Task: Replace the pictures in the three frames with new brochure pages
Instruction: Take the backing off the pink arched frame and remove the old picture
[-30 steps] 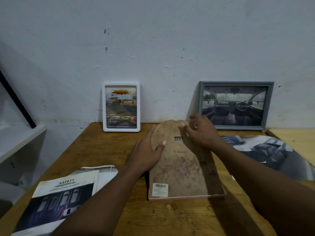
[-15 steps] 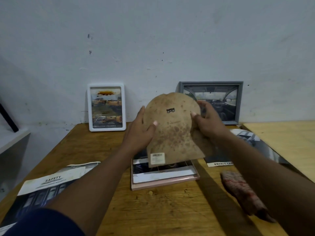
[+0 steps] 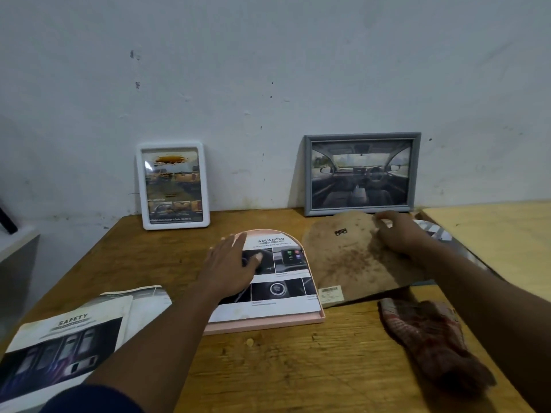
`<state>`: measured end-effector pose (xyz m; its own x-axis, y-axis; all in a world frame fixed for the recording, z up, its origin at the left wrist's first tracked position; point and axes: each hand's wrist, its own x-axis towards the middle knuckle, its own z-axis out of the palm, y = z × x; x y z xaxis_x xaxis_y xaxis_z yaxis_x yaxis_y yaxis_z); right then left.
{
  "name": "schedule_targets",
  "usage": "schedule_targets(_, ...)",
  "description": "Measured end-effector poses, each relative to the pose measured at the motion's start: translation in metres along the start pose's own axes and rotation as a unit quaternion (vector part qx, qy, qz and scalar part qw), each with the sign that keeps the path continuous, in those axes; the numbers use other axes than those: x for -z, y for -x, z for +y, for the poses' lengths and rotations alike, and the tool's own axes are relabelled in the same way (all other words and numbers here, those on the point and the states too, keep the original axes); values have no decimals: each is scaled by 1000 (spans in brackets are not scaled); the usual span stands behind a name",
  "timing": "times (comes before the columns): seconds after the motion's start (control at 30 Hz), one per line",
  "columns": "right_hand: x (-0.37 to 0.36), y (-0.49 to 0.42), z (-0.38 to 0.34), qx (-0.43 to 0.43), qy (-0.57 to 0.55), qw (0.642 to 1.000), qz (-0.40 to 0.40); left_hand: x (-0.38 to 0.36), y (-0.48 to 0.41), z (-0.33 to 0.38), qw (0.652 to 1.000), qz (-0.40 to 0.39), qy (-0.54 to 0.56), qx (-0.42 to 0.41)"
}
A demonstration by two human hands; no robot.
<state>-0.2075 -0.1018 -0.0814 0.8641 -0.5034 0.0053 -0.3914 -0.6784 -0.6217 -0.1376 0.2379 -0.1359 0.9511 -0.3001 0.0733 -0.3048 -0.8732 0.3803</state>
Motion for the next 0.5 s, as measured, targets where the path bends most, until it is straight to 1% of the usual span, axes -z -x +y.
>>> schedule_targets(0.1, -23, 2, -10, -5, 5, 1000, -14, 6, -2, -10, 999, 14, 49, 8)
schedule_targets(0.2, -43, 9, -17, 18, 49, 998, -24, 8, -4, -13, 999, 7, 31, 15)
schedule_targets(0.27, -53, 15, -19, 39, 126, 991, 5, 9, -6, -12, 1000, 7, 14, 17)
schedule_targets(0.33, -55, 20, -23, 28, 192, 980, 40, 11, -7, -10, 1000, 8, 18, 21)
schedule_targets(0.37, -54, 21, -28, 31, 206, 977, 47, 13, -8, -9, 999, 10, 28, 23)
schedule_targets(0.43, -55, 23, -39, 80, 196, 976, 41, 16, -9, -10, 999, 17, 41, 23)
schedule_targets(0.5, -61, 26, -55, 139, 170, 976, 5, 18, -8, -11, 999, 23, 44, 14)
